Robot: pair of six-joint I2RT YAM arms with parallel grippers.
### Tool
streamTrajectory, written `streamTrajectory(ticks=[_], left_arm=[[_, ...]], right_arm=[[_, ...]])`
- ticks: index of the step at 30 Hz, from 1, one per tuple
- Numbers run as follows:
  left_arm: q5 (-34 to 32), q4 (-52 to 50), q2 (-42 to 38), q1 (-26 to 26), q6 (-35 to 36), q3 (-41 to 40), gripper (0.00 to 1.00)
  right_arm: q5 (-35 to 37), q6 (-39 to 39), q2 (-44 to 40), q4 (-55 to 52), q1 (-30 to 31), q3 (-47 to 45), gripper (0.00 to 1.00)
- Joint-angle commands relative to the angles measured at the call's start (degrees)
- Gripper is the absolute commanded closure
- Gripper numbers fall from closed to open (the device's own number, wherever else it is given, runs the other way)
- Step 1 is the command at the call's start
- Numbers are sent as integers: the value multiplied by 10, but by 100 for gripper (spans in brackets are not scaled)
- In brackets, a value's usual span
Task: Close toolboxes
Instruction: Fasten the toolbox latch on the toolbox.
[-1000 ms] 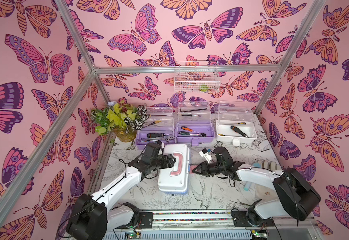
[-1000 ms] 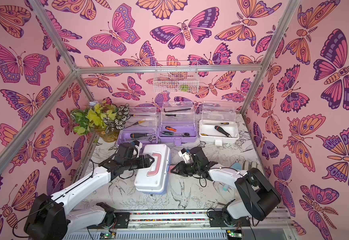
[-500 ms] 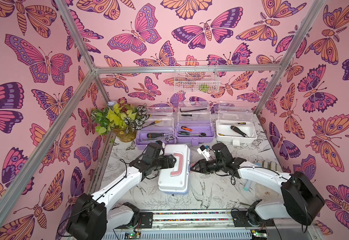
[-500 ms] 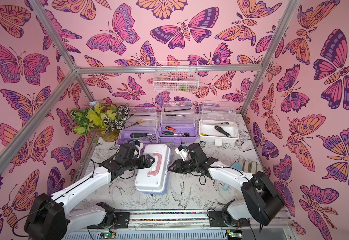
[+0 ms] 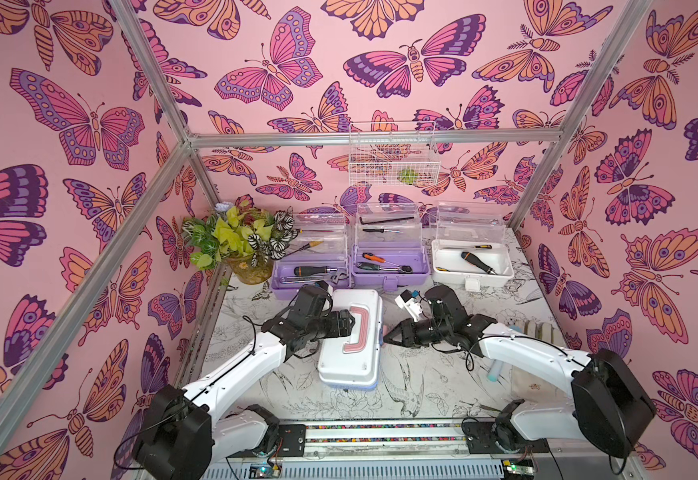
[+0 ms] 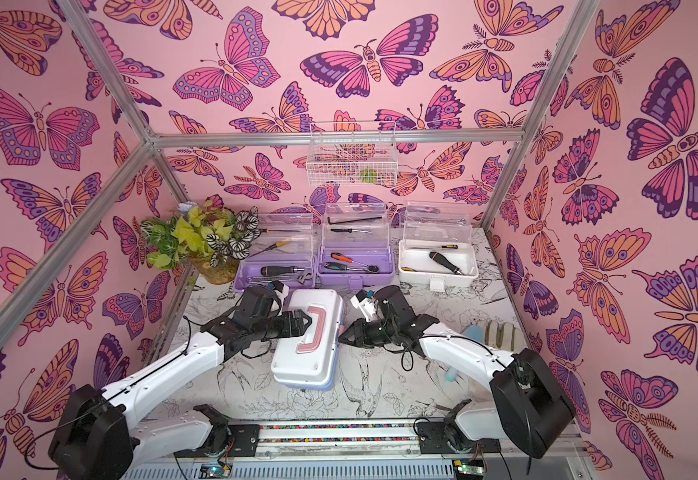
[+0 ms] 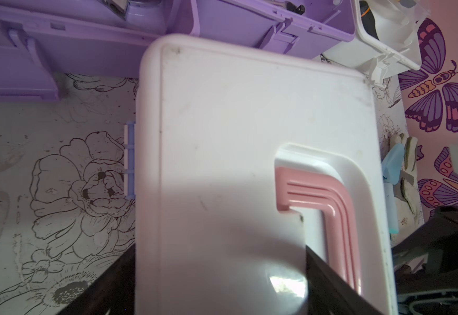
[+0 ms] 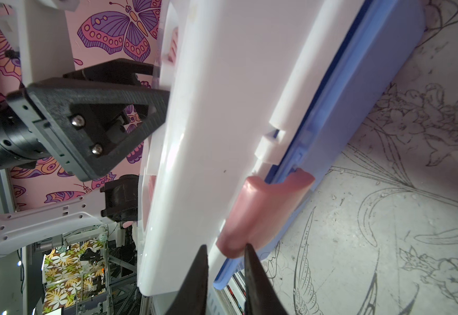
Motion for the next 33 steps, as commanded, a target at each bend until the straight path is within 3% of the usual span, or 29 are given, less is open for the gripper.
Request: streamTrajectory(ticks=[1, 5, 23, 33], left_arm=[[-11, -69, 7, -5, 7, -2, 13], [-9, -69, 20, -14, 15, 3, 1], [-9, -55, 37, -30, -1, 8, 2], [0, -38, 41, -36, -10, -2, 3]], right_arm=[[5, -4, 2, -3, 7, 17, 76], [8, -4, 23, 3, 13, 21, 76], [22, -2, 73, 15, 29, 32, 76], [21, 1, 96, 31, 32, 26, 80]])
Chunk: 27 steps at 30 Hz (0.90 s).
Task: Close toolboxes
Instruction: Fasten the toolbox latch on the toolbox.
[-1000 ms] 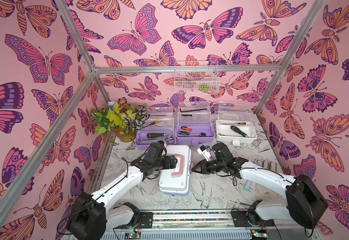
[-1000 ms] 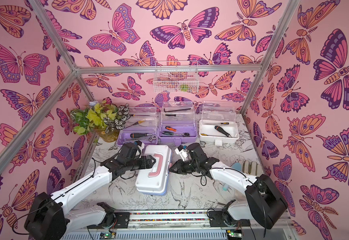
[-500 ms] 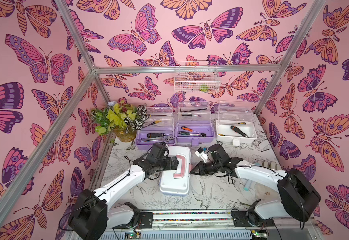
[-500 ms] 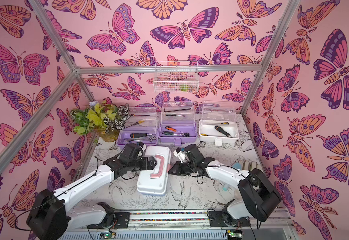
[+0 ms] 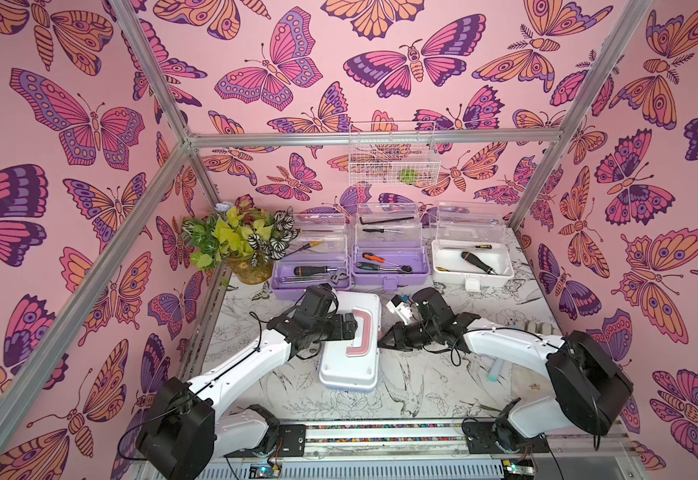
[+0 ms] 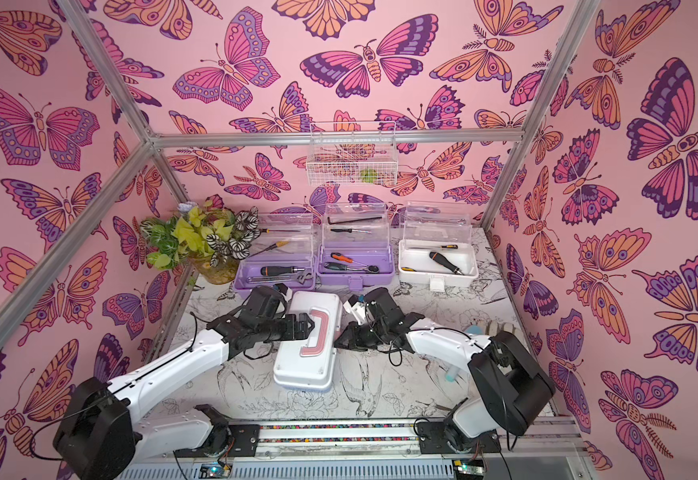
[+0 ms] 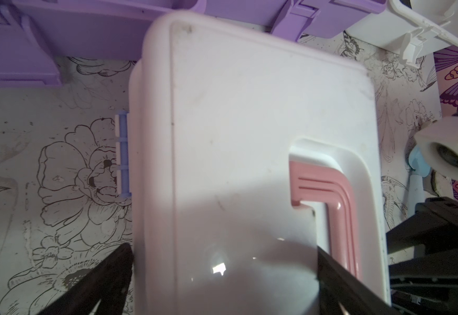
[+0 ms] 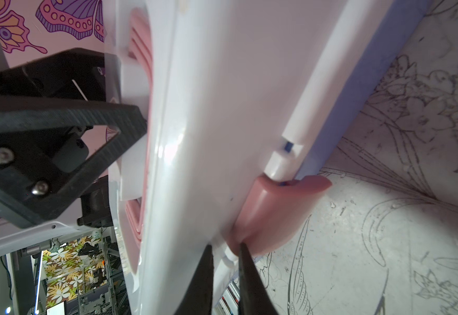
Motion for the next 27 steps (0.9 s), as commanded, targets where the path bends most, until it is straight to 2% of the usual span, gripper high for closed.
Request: streamTrajectory(ticks=[1, 3, 15, 21, 27], left_arm=[[30, -13, 20, -11, -12, -14, 3], [31, -12, 20, -12, -12, -15, 4], [33, 0, 31, -14, -21, -26, 10], [33, 2, 32, -14, -22, -26, 11], [37, 9, 31, -16, -26, -31, 11]], right_arm=[[9, -1, 20, 19, 7, 3, 80], [29, -3, 18, 20, 7, -5, 78], [27, 52, 35, 104, 7, -36, 78], [52, 63, 38, 97, 7, -40, 78], [40, 99, 56, 169, 7, -56, 79]])
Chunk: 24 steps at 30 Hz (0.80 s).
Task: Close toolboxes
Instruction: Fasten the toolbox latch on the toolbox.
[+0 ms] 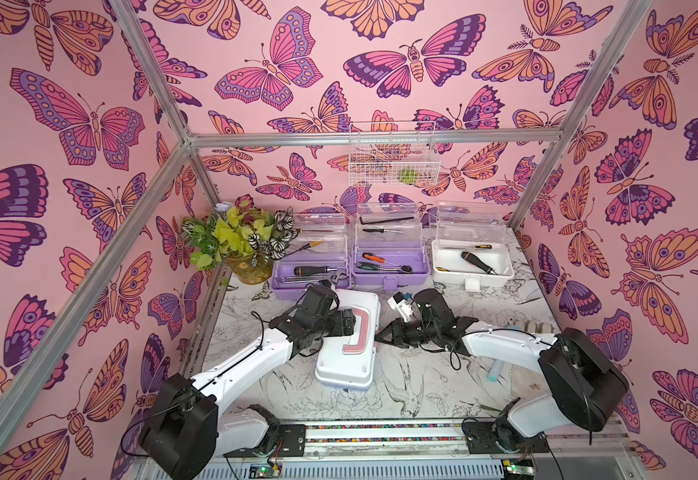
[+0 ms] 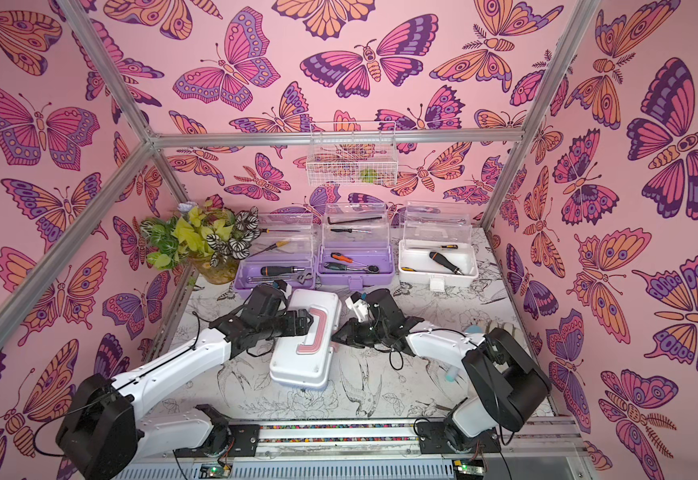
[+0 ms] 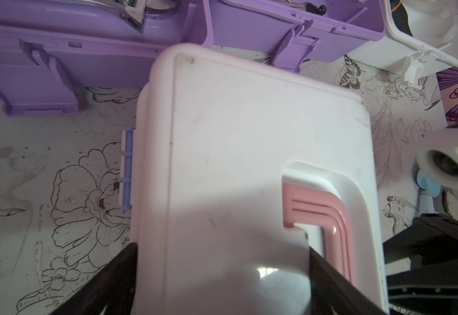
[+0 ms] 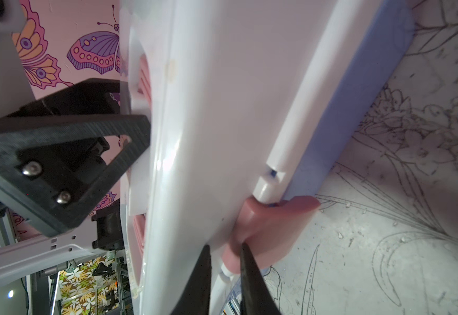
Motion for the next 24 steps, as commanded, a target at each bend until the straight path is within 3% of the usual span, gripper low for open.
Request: streamTrajectory(ticks=[1, 6, 11, 15, 24], left_arm=[[69, -25, 20, -13, -27, -31, 12], [64, -17, -4, -14, -32, -40, 12], [45, -29, -15, -13, -22, -42, 12], [38, -39, -18, -12, -17, -37, 12], [60, -28, -8, -12, -25, -34, 12]], right_arm=[[23, 30, 52, 49, 10, -21, 79], [6, 49, 56, 83, 11, -29, 78], [55, -2, 15, -32, 1, -17, 76], [68, -11, 1, -52, -5, -21, 74], [21, 31, 53, 60, 14, -20, 74]])
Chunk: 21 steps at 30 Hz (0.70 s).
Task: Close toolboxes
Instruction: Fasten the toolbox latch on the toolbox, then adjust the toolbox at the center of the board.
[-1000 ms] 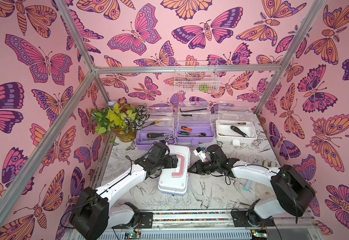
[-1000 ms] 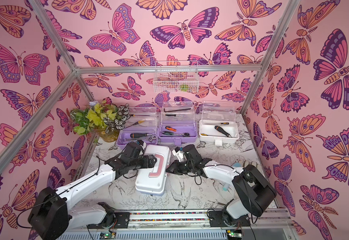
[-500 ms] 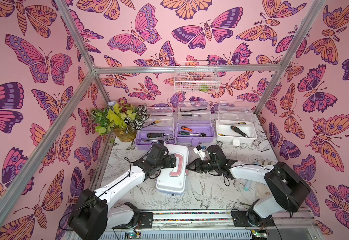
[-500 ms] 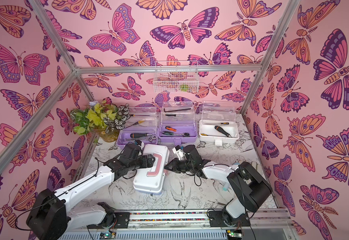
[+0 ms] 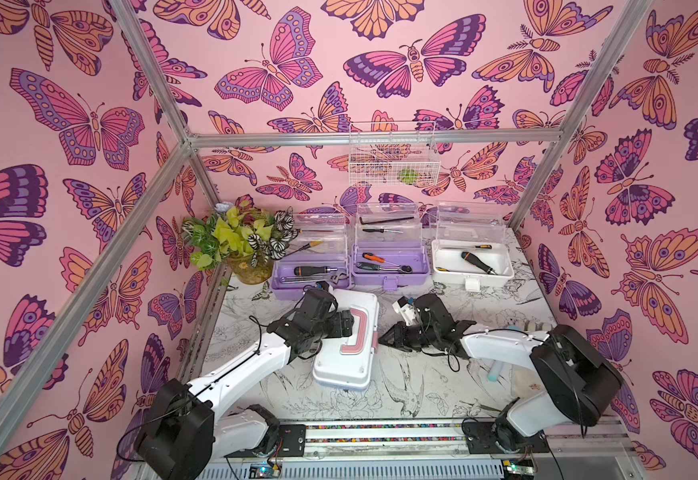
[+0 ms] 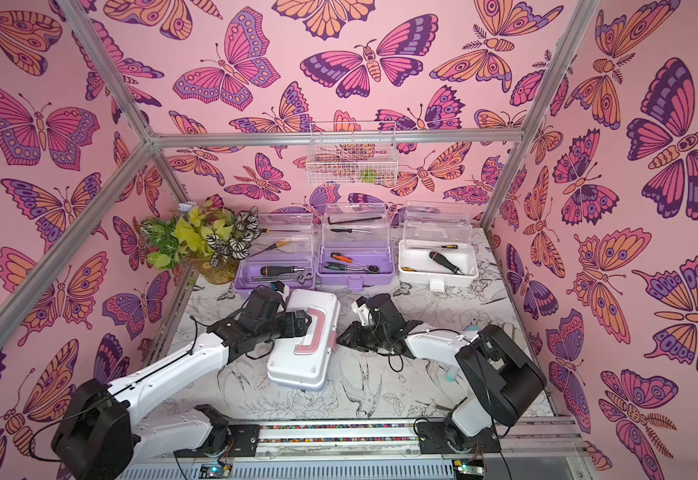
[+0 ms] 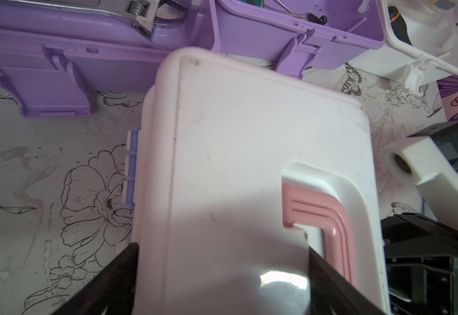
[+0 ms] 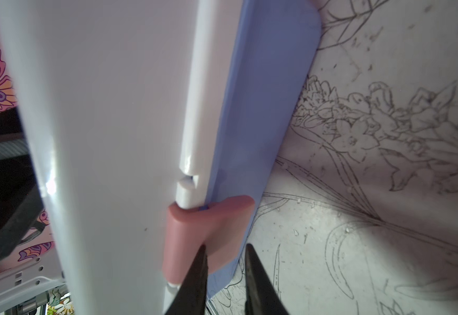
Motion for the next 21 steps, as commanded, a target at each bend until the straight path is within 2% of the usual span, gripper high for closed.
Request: streamTrajectory(ticks=[1, 4, 9, 15, 21], left_arm=[[78, -40, 12, -9, -23, -17, 12], [74, -41, 12, -10, -23, -18, 13], [66, -45, 10, -10, -22, -20, 13], [5, -125, 4, -3, 28, 22, 12], [-124, -247, 16, 7, 90, 93, 13]], right_arm=[[-30, 24, 35, 79, 20, 1, 74], [-39, 41, 45, 116, 26, 1, 74], [-40, 34, 37, 110, 28, 5, 74], [33, -65, -27, -114, 19, 45, 74], [95, -114, -86, -288, -17, 84, 71]])
